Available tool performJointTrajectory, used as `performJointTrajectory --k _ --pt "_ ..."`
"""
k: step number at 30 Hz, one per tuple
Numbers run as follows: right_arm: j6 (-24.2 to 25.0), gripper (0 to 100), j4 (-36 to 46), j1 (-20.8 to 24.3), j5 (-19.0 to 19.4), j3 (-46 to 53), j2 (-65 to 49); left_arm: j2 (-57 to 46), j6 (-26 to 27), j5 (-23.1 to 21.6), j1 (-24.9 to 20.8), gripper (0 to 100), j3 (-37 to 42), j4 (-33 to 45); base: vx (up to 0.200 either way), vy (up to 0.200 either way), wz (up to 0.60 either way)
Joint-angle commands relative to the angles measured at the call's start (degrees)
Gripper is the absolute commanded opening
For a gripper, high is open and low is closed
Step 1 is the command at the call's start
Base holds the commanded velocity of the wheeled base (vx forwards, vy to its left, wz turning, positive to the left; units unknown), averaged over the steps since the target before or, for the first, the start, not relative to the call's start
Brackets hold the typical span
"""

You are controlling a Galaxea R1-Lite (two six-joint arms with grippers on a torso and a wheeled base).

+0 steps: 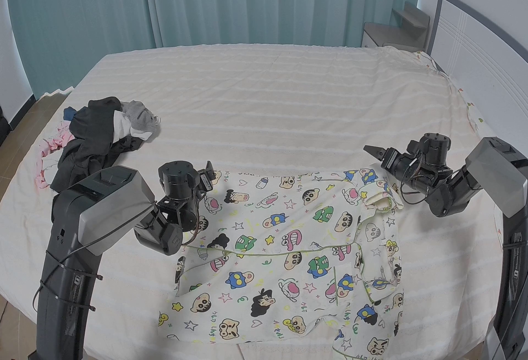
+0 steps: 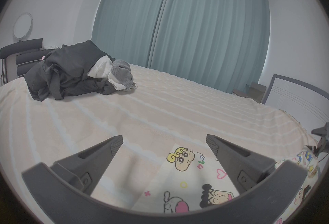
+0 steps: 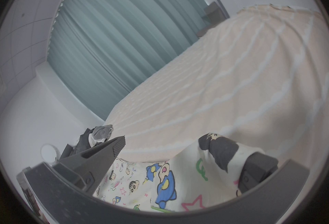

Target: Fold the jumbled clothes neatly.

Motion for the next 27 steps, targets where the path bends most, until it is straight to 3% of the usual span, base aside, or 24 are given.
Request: performJointTrajectory --k 1,3,7,12,14,19,27 --pt "3.1 100 2.2 -2.4 0.2 -0.7 -0.6 0.2 0.0 0.0 2.1 100 -0.6 -0.4 0.000 0.000 0.00" --pt "5.1 100 2.8 -2.7 0.2 -1.3 -0.6 0.0 0.0 0.0 2.7 100 -0.6 -0.4 0.000 0.000 0.00" --pt "12.2 100 12.7 -5.3 -0.7 -7.3 -1.0 -1.6 -0.4 0.1 4.1 100 0.7 -0.9 0.000 0.000 0.00" --pt "22.0 100 16.5 -7.9 -1.7 -11.6 -1.9 -7.1 -2.5 -0.2 4.4 100 7.1 -1.0 0.000 0.000 0.00" --pt "22.8 100 17.6 -8.2 -1.7 -12.1 -1.9 -7.9 -2.6 -0.3 4.4 100 8.0 -1.0 0.000 0.000 0.00" --pt "34.1 100 28.1 -10.5 -0.3 -19.5 -2.3 -15.4 -8.5 -1.0 4.4 100 14.1 -0.7 0.000 0.000 0.00" --pt "36.4 100 30.4 -13.2 -2.4 -22.5 -2.3 -28.0 -15.9 -11.8 5.3 100 28.4 -1.0 0.000 0.000 0.00"
